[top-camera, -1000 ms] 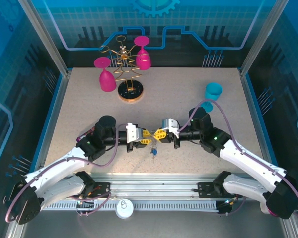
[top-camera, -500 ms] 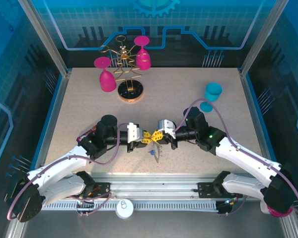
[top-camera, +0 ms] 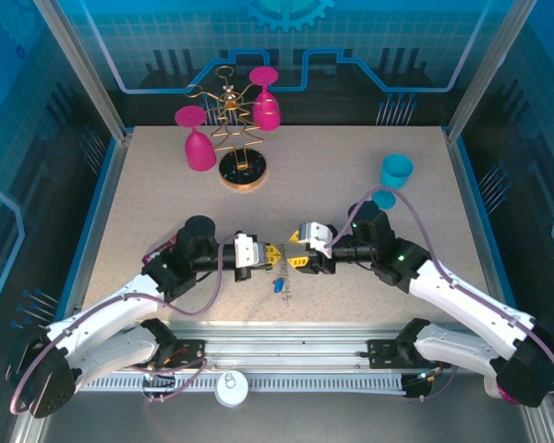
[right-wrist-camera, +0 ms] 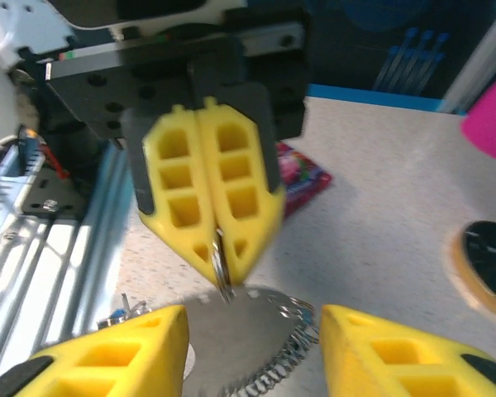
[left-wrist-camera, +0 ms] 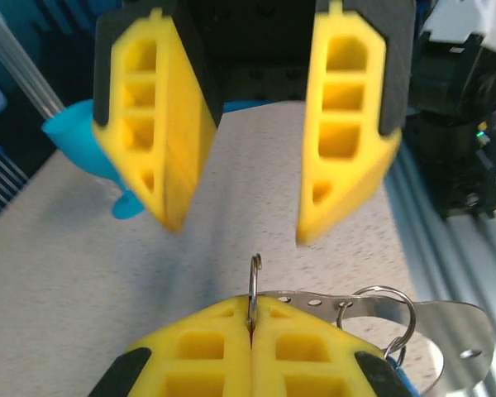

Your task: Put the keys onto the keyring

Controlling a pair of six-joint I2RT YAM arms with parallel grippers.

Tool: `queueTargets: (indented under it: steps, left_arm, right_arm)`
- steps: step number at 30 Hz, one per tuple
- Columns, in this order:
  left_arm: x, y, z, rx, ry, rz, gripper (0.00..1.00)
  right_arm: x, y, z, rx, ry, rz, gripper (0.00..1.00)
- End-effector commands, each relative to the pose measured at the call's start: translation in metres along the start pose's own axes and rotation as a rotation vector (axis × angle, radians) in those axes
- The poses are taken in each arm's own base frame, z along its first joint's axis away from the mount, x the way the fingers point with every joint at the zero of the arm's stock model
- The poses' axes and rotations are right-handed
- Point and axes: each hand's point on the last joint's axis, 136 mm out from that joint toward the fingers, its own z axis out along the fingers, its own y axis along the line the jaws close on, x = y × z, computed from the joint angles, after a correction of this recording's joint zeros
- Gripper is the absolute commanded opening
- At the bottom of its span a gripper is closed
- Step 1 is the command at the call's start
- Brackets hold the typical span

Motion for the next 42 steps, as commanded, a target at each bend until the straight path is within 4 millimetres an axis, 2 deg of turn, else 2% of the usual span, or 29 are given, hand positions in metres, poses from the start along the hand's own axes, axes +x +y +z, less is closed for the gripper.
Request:
queueTargets:
  steps: [1,7,16,21,25,30,32,37,40,42]
  left_arm:
    - [-0.004,0.007,-0.004,-0.076,0.004,0.221,0.0]
    - [-0.007,0.004,-0.005,-0.081,-0.011,0.332,0.0]
    - [-0.004,0.007,-0.006,-0.101,0.007,0.334,0.0]
    - [-0.004,0.041,-0.014,-0.275,0.058,0.202,0.0]
    - [0.005,0.069,-0.029,-0.411,0.111,0.069,0.0]
    - [0.027,0.099,-0.059,-0.591,0.184,-0.097,0.0]
    - [0.036,0.105,-0.067,-0.637,0.214,-0.138,0.0]
    - [0.056,0.117,-0.083,-0.737,0.276,-0.191,0.0]
    - [0.06,0.121,-0.087,-0.768,0.276,-0.203,0.0]
    - [0.063,0.123,-0.089,-0.785,0.272,-0.212,0.0]
  right_arm:
    - [0.02,-0.017,-0.016,0.143,0.084,0.006,0.47]
    - [0.026,-0.02,-0.023,0.203,0.083,0.027,0.46]
    - [0.029,-0.03,-0.022,0.251,0.103,0.053,0.45]
    - [0.043,-0.056,-0.023,0.39,0.163,0.201,0.43]
    - [0.058,-0.064,-0.017,0.439,0.192,0.346,0.39]
    - [0.081,-0.061,-0.002,0.474,0.226,0.558,0.38]
    - [0.095,-0.058,0.005,0.489,0.269,0.656,0.38]
    - [0.121,-0.039,0.039,0.414,0.437,0.85,0.36]
    - [0.129,-0.036,0.057,0.435,0.532,0.944,0.33]
    - [0.137,-0.028,0.071,0.453,0.586,0.989,0.35]
